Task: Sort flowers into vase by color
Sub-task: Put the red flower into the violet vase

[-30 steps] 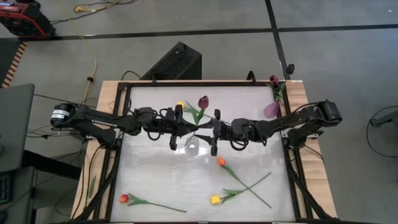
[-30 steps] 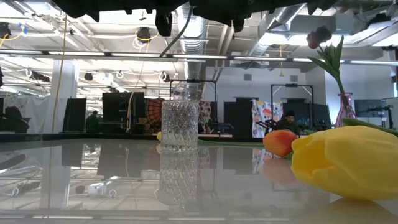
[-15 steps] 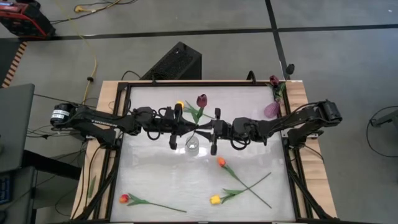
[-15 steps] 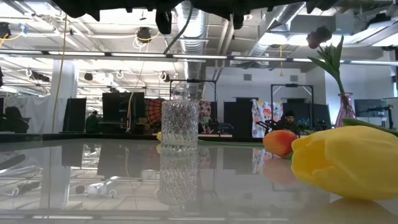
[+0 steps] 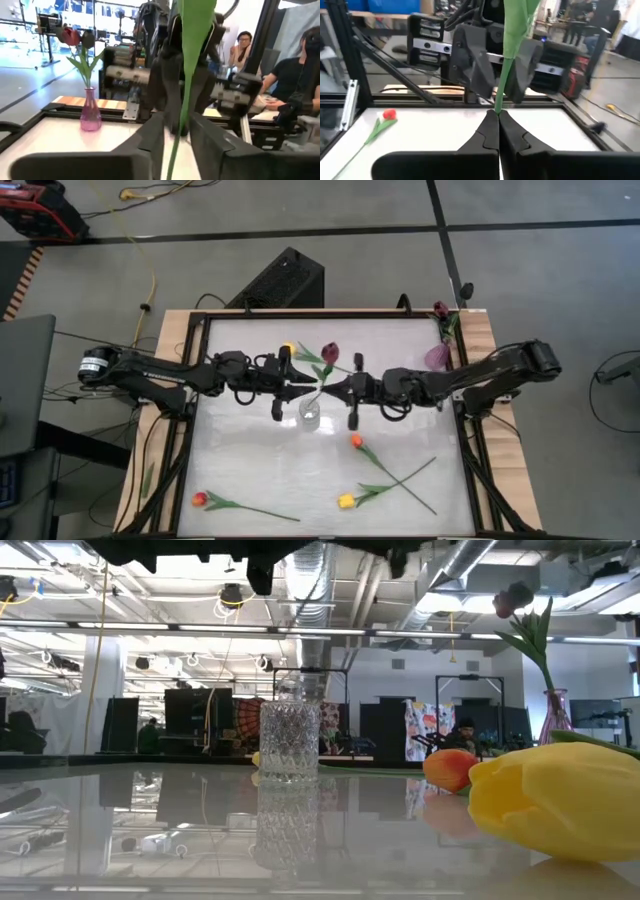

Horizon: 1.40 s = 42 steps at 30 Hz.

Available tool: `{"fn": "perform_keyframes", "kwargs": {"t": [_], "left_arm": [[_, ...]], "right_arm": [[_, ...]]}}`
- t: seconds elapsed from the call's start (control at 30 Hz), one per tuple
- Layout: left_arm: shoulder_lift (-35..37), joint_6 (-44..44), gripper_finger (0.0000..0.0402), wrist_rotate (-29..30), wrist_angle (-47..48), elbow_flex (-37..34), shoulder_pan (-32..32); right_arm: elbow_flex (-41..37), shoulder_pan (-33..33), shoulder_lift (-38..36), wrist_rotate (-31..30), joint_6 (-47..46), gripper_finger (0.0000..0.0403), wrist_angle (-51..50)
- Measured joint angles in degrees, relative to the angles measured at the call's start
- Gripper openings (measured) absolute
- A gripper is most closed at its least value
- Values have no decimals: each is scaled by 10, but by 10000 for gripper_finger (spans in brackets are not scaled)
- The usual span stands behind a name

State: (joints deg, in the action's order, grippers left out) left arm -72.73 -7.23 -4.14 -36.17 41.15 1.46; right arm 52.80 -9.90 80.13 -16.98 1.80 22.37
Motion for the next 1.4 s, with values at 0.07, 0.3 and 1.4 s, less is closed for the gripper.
{"fn": "perform_keyframes", "kwargs": {"t": [0.07,0.3,1.4], "left_arm": [[16,1,107,0,33,0,4],[65,6,144,5,153,0,9],[67,35,147,50,161,0,9]], "right_arm": [[0,-10,-33,-24,-5,17,-52],[0,-55,-177,-71,-118,17,-311],[243,-22,-431,-431,-111,18,-734]]}}
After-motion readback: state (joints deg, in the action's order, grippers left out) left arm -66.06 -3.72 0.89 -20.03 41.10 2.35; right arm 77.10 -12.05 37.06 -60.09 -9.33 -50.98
